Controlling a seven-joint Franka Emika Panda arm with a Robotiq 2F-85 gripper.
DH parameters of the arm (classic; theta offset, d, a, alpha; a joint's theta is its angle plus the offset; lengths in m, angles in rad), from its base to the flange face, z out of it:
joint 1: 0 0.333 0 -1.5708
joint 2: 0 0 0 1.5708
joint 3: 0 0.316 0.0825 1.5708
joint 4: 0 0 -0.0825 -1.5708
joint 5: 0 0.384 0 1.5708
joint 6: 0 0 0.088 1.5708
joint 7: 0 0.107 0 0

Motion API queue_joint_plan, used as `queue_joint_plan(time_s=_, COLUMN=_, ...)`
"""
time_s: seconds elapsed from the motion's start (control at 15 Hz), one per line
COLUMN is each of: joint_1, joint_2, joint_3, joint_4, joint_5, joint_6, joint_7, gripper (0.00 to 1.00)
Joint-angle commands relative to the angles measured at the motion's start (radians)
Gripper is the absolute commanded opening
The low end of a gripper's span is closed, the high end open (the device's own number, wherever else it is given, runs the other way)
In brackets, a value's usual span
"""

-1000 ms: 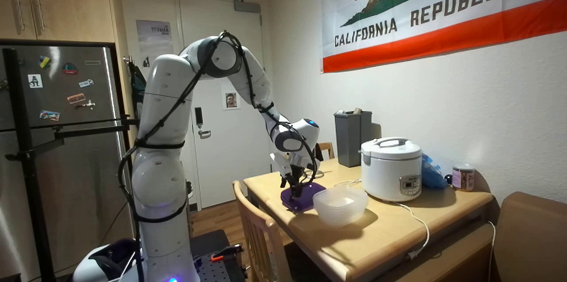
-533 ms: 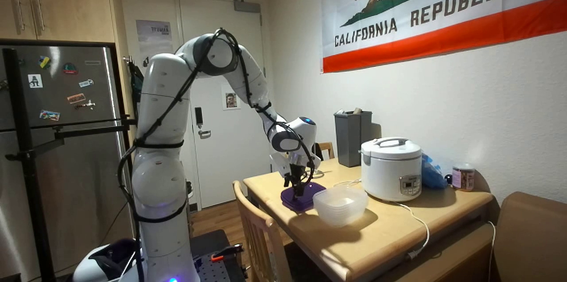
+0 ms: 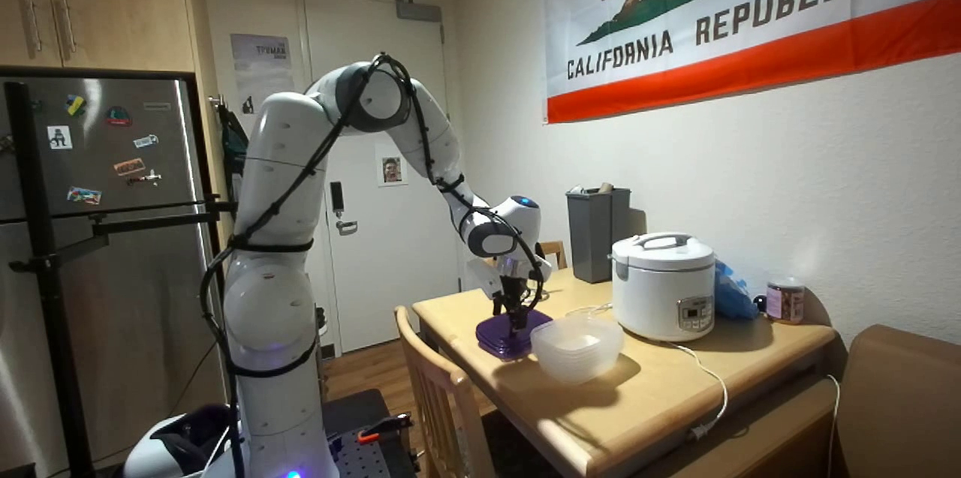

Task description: Take one purple lid and put them on the clear bowls

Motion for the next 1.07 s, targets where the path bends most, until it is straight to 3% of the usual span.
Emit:
queue_joint_plan(time_s=0.0, joint_1=0.003, joint_2=0.066, joint_3=-0.013, joint_4=0.067, joint_5=-0.069, joint_6=0.004, joint_7=0.064, gripper=1.0)
queue_joint_plan(time_s=0.47, joint_1=-0.019, joint_2=0.199, joint_3=-0.003, joint_4=0.196, joint_5=-0.072, joint_6=-0.008, joint_7=0.057, gripper=1.0)
queue_joint_plan(time_s=1.0, joint_1=0.005, joint_2=0.148, joint_3=-0.014, joint_4=0.177, joint_5=-0.13, joint_6=-0.032, joint_7=0.1, gripper=1.0)
